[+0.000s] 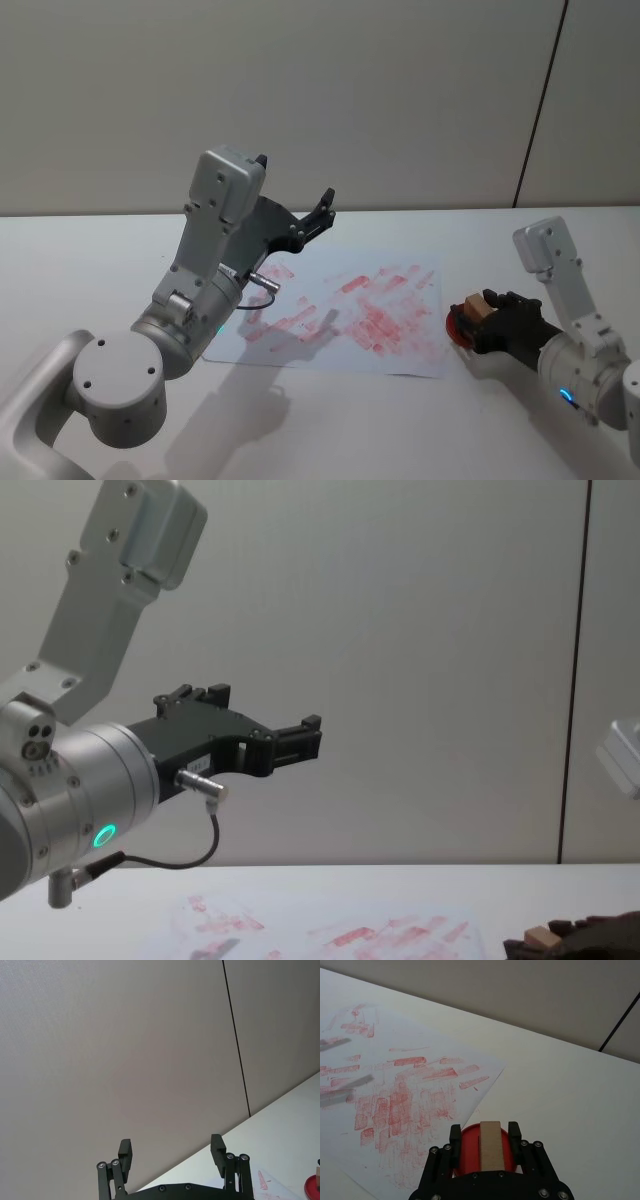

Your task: Use the one hand to pick up the stamp and affix it onto the A4 paper.

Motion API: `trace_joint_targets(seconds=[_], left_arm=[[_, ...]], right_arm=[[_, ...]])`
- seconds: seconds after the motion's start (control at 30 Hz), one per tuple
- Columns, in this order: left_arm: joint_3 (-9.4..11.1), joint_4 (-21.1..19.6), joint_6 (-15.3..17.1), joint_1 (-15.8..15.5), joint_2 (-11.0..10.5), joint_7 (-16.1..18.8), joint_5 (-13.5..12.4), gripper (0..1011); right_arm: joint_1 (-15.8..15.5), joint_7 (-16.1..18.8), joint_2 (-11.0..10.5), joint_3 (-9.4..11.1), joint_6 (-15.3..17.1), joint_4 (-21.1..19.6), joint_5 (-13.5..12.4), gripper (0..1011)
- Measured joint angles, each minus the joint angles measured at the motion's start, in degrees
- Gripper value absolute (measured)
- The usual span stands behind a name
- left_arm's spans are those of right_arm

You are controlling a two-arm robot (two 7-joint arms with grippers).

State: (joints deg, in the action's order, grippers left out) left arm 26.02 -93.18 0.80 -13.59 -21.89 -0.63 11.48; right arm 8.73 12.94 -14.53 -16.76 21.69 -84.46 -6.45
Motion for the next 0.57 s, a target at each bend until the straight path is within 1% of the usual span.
trace_joint_targets(seconds=[0.03, 0.13, 0.2, 0.23, 0.27, 0.3, 0.33, 0.37, 0.47, 0.57], left_arm=[[0.0, 0.0, 0.0, 0.0, 0.0, 0.0, 0.0, 1001], [0.0, 0.0, 0.0, 0.0, 0.0, 0.0, 0.0, 1002], [0.0, 0.0, 0.0, 0.0, 0.0, 0.0, 0.0, 1001], [0.0, 0.0, 0.0, 0.0, 0.0, 0.0, 0.0, 1001], [0.0, 0.0, 0.0, 0.0, 0.0, 0.0, 0.0, 1001], [0.0, 0.0, 0.0, 0.0, 0.0, 0.0, 0.0, 1001], [0.0, 0.0, 0.0, 0.0, 0.0, 0.0, 0.0, 1002], [0.0, 0.0, 0.0, 0.0, 0.0, 0.0, 0.0, 1002], [0.0, 0.0, 0.0, 0.0, 0.0, 0.0, 0.0, 1001], [0.0, 0.0, 0.0, 0.0, 0.0, 0.0, 0.0, 1001]], right_arm=[[0.0, 0.0, 0.0, 0.0, 0.0, 0.0, 0.1, 559], [0.0, -0.1, 0.0, 0.0, 0.0, 0.1, 0.1, 622], [0.0, -0.1, 0.0, 0.0, 0.0, 0.1, 0.2, 721], [0.0, -0.1, 0.0, 0.0, 0.0, 0.2, 0.2, 721], [0.0, -0.1, 0.0, 0.0, 0.0, 0.2, 0.2, 778], [0.0, -0.1, 0.0, -0.1, 0.0, 0.2, 0.2, 788], [0.0, -0.1, 0.0, -0.1, 0.0, 0.2, 0.3, 832], [0.0, -0.2, 0.0, -0.1, 0.0, 0.2, 0.3, 832], [0.0, -0.2, 0.0, -0.1, 0.0, 0.3, 0.3, 935], [-0.1, -0.2, 0.0, -0.1, 0.0, 0.3, 0.4, 1001]])
